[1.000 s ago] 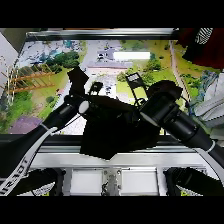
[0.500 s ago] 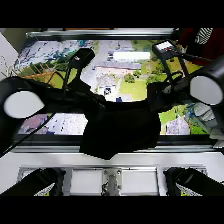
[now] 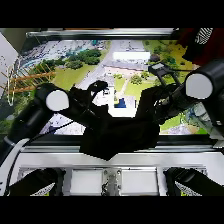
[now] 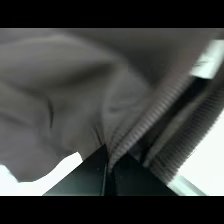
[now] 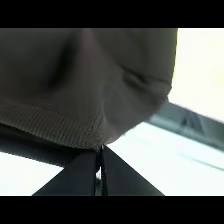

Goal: Fold the clothes and pants, and hang the long-sleeved shirts on hangers.

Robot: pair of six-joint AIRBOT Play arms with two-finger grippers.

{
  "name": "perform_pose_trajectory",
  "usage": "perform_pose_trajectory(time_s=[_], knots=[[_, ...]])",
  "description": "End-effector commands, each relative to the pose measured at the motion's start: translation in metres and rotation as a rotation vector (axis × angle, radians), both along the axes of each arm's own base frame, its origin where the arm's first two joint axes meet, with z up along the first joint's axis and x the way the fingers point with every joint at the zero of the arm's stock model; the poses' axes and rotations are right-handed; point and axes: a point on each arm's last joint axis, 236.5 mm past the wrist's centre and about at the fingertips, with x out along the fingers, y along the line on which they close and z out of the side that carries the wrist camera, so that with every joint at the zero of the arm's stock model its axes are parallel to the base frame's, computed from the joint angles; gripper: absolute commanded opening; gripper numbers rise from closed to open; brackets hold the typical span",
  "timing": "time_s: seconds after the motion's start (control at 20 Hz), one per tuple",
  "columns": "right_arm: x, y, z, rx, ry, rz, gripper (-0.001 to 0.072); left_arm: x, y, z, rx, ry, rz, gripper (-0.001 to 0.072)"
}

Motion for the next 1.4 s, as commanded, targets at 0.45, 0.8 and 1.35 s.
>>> perform_pose_trajectory(time_s=[0.45,0.8,1.35], knots=[[-0.02,-0.001,-0.034,-0.024,0.118,-0.077,0.002,-0.02,-0.028,-0.049,-0.088,0.239,-0.091,0.0125],[-0.02,-0.001,-0.034,-0.024,0.117,-0.076,0.0021,0.009,0.0,-0.005,-0.172,0.106,0.021,0.0669],[-0.02,-0.001,-0.034,-0.025,0.118,-0.075,0.0021,0.141,0.266,0.028,0.123,-0.329,0.716,0.0668]])
